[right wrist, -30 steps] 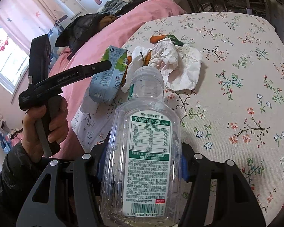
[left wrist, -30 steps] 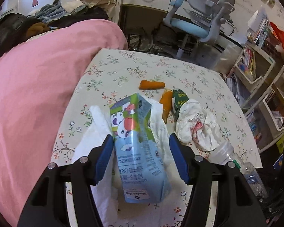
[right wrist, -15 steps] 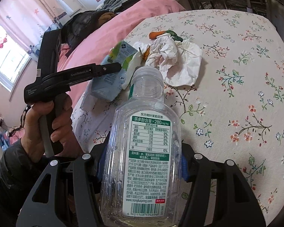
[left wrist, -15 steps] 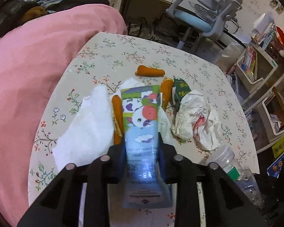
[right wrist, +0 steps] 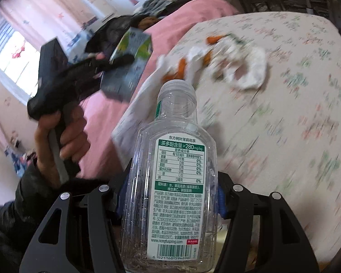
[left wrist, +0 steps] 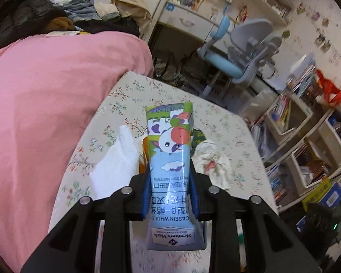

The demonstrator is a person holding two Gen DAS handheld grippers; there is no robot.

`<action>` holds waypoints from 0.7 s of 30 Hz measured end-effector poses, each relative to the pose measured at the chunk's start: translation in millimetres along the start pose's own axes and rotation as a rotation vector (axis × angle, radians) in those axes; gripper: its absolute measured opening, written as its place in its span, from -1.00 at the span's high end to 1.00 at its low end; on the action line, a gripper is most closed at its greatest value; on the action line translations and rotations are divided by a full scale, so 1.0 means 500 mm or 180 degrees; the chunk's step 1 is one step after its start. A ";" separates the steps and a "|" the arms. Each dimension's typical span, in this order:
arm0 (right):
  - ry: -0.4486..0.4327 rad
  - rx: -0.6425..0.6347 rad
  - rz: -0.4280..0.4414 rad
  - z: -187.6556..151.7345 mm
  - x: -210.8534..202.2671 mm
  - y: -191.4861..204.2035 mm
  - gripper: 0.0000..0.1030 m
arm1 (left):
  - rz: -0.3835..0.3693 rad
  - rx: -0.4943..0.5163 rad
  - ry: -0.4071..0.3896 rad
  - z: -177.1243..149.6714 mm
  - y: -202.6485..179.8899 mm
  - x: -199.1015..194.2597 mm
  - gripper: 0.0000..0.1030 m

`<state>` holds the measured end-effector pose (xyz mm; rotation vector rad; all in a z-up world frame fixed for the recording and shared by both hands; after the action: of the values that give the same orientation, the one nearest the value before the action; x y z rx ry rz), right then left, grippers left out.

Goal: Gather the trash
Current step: 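Lift the bottle and milk carton off the table with both tools, then drop the bottle and milk carton into the yellow basin with both tools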

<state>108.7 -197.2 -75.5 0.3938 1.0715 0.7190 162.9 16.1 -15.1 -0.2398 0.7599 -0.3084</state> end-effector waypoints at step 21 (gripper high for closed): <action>0.0575 -0.0323 -0.0787 -0.199 0.068 0.053 -0.17 | -0.0215 0.0121 0.0339 -0.222 -0.076 -0.114 0.45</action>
<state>20.2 -158.7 -125.3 0.1071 1.2236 0.5927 38.5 -9.8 -44.3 -0.2147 0.8513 -0.4017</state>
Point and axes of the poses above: each gripper's, at about its wrist camera, not at the fingertips, and x roughly the way its jaws point, y to its left, z to its top, the point moved 1 cm from there along x, roughly the way its jaws point, and after that the axes turned 6 degrees about x, right-handed, at the moved point
